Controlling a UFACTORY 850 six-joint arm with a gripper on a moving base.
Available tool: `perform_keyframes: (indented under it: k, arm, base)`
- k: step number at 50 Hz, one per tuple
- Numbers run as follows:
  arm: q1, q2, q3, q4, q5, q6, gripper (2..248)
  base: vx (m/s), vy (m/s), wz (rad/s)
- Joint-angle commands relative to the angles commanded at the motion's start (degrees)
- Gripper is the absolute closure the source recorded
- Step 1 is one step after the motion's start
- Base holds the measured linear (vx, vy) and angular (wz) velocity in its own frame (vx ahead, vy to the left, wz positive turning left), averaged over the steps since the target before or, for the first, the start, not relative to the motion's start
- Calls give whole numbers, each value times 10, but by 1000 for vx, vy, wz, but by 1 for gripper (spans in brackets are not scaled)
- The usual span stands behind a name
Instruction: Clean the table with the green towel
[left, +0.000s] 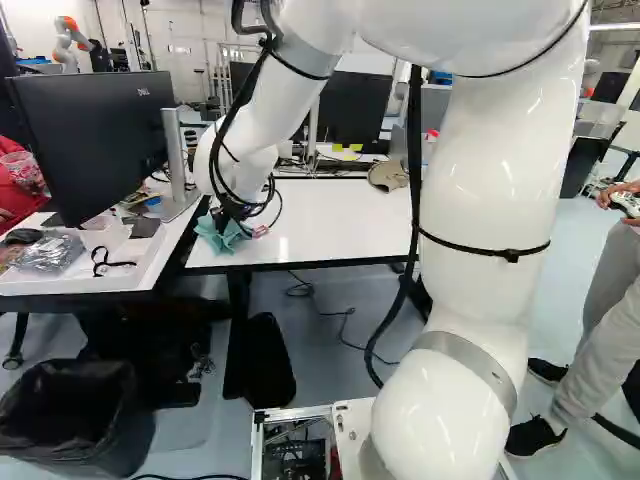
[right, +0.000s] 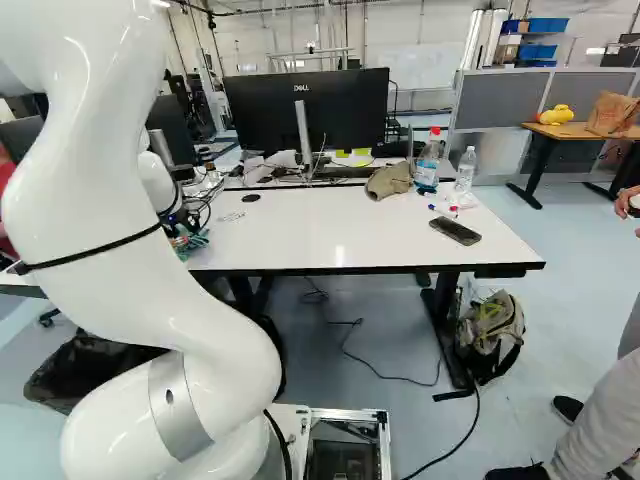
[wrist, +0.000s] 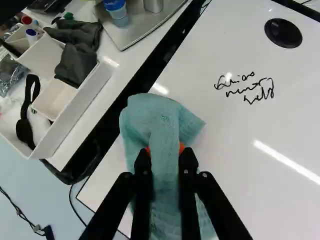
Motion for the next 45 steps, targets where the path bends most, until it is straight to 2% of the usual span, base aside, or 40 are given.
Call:
perform_keyframes:
  k: [12,45]
  arm:
    - [21,16,18,0,0,0,191]
    - [62,82,94,0,0,0,191]
  base:
    - [0,0,0]
    - [0,0,0]
